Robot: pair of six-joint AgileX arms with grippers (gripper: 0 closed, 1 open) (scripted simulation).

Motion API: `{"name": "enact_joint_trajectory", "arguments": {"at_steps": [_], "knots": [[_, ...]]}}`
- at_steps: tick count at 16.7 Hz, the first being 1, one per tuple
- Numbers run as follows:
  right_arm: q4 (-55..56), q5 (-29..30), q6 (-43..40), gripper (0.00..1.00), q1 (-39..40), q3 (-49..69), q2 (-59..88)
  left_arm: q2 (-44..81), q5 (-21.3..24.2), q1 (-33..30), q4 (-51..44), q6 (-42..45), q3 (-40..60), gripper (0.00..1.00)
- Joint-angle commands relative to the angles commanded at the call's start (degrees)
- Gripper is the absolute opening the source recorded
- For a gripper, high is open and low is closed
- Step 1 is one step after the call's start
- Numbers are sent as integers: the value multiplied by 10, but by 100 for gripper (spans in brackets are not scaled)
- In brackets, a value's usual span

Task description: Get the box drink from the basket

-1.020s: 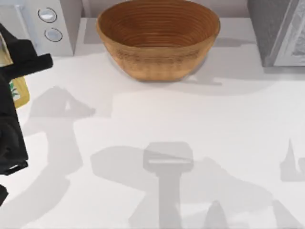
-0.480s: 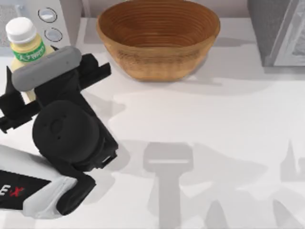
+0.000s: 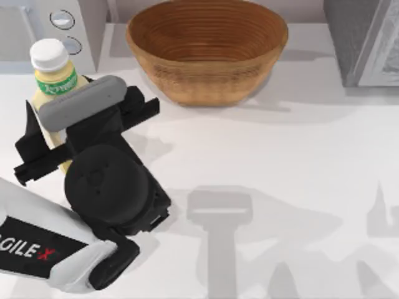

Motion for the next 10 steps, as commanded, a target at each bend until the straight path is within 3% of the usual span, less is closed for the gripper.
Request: {"name": "enact_joint_trajectory", "arguments": {"at_steps": [10], "knots": [[0,0,0,100,0,0,0,64,57,58,-13,-78,-1,0]]}}
